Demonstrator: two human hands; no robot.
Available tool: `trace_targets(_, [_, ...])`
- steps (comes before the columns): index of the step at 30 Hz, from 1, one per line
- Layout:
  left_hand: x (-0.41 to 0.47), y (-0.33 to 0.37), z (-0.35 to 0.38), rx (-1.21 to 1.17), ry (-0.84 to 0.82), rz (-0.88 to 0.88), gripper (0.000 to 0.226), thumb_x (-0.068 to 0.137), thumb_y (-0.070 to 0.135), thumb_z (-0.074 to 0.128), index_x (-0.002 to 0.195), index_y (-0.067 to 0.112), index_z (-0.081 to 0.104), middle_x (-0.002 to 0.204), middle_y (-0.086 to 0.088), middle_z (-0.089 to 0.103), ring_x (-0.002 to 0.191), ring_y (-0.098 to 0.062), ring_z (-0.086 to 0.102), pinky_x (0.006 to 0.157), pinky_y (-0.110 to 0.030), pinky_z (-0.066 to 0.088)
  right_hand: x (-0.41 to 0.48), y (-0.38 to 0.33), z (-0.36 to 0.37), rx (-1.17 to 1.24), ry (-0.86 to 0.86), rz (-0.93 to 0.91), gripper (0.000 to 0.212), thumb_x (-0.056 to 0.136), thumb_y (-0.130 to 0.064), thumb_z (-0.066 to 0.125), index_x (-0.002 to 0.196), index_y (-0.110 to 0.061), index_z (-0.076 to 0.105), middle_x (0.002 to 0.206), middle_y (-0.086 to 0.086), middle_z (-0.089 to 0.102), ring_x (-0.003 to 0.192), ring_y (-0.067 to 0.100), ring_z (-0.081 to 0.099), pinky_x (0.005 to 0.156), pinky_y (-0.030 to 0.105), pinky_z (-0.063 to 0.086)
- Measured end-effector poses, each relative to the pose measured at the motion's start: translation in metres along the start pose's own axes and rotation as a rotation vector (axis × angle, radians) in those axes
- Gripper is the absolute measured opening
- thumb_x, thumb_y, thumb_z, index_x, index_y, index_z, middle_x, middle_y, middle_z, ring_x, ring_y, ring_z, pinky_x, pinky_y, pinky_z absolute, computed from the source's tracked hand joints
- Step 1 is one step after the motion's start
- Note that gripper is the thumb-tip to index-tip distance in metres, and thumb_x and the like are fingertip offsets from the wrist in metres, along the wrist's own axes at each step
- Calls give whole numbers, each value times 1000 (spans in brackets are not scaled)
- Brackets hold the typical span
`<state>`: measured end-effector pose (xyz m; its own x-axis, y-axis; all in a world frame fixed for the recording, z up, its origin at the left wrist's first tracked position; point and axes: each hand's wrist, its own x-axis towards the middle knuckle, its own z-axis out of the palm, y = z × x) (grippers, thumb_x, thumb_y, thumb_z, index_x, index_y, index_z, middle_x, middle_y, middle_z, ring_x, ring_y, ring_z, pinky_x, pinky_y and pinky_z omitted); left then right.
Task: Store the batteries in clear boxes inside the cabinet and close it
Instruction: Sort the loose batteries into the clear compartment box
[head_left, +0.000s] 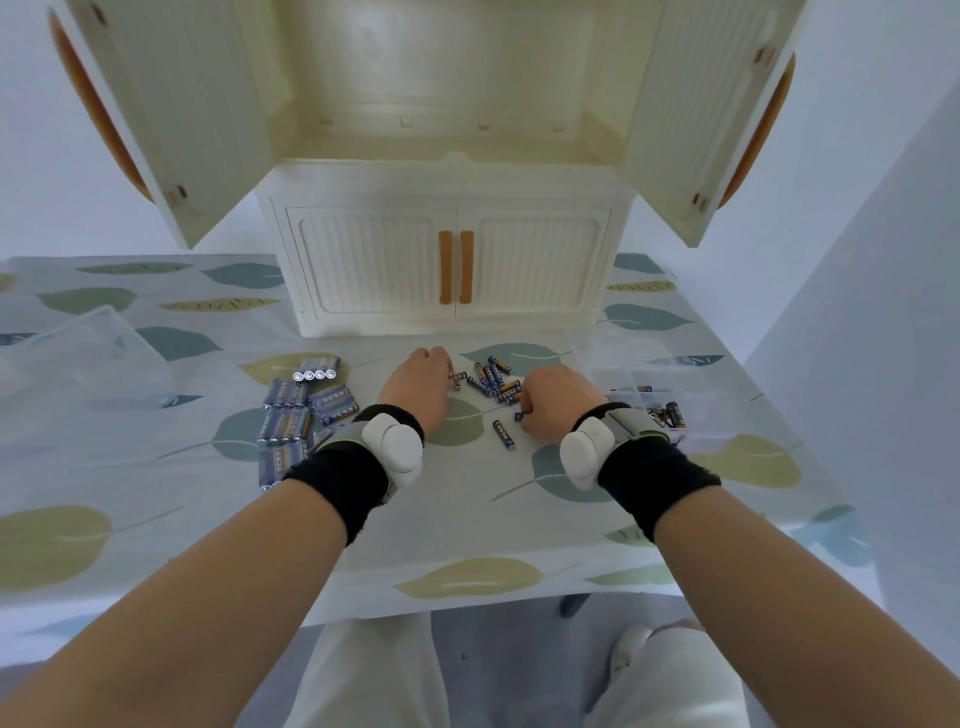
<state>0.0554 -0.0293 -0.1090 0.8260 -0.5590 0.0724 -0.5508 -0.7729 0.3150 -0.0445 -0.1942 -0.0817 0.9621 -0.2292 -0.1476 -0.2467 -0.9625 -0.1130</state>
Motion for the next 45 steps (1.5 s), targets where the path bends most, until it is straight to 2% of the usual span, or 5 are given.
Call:
trace_targets(4, [6, -3, -2, 17, 2, 21, 25, 97, 6, 51, 119, 11, 62, 118, -14, 52, 105, -33, 58, 90, -36, 47, 2, 1, -1, -9, -13, -4, 14, 84, -17, 62, 86, -6, 70, 85, 9, 67, 73, 25, 58, 62, 28, 44])
trace_targets(10, [12, 4, 2, 88, -71, 191, 26, 96, 5, 46, 114, 17, 62, 121, -6, 58, 110, -29, 53, 93, -34, 43, 1, 7, -1, 9, -21, -37, 22, 83, -21, 62, 92, -3, 70, 92, 12, 70, 85, 30, 66, 73, 36, 56])
trace_targets(20, [13, 1, -1, 198, -132, 123, 26, 102, 23, 46, 126, 26, 55, 120, -8, 55, 116, -35, 46, 94, -42, 46, -6, 21, -12, 209, 146, -59, 32, 87, -17, 63, 119, -16, 62, 101, 3, 67, 93, 24, 61, 77, 28, 43])
trace_targets(36, [31, 143, 1, -51, -2, 441, 25, 100, 20, 54, 113, 9, 72, 107, -14, 69, 100, -31, 63, 87, -36, 47, -50, 126, -50, 379, 356, 251, 10, 79, -14, 75, 87, -14, 69, 85, -2, 69, 77, 16, 59, 59, 18, 39])
trace_targets(45, [42, 168, 27, -37, -46, 357, 31, 93, 24, 65, 122, 14, 68, 121, -8, 69, 112, -27, 63, 98, -37, 50, -51, 140, -36, 384, 353, 259, 13, 81, -14, 75, 92, -15, 70, 97, 1, 72, 89, 18, 66, 76, 25, 49])
